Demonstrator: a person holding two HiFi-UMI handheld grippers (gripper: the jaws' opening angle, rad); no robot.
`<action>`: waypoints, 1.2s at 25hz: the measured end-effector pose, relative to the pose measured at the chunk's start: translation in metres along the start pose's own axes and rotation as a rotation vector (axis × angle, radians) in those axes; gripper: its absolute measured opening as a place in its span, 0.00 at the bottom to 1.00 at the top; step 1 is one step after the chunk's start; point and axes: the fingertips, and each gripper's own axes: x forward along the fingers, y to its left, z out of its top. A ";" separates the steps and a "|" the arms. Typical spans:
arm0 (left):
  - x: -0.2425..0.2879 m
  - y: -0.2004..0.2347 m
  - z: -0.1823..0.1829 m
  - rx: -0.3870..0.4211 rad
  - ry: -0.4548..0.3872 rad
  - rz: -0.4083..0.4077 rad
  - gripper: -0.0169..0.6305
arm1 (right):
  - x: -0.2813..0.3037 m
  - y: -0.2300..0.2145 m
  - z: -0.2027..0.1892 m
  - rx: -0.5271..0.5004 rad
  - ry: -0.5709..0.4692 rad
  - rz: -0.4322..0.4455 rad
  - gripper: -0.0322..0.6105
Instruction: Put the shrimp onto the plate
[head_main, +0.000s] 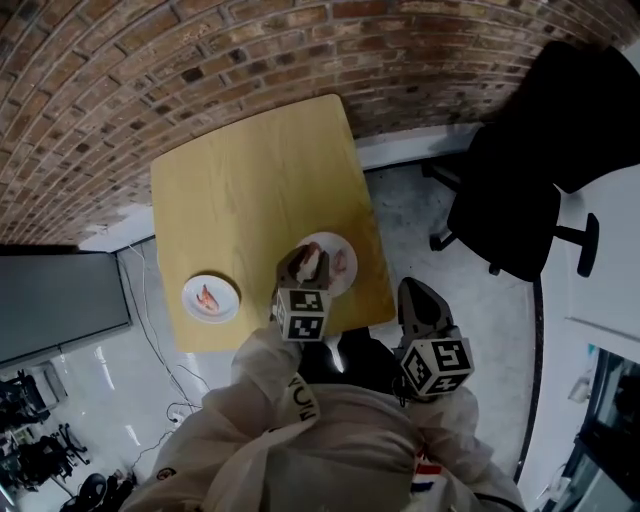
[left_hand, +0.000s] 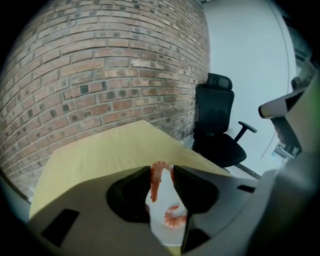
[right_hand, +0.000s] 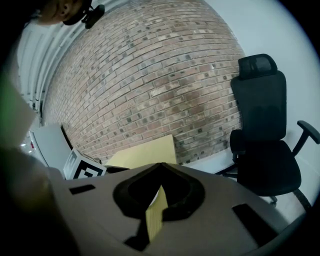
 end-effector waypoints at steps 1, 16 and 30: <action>0.006 -0.002 0.001 -0.004 0.004 -0.005 0.25 | 0.002 -0.005 0.000 0.000 0.005 0.002 0.09; 0.048 -0.012 -0.005 -0.031 0.074 -0.014 0.25 | 0.027 -0.047 -0.004 0.025 0.057 0.018 0.09; 0.059 -0.019 -0.017 -0.075 0.131 -0.005 0.25 | 0.028 -0.068 -0.009 0.042 0.077 0.015 0.09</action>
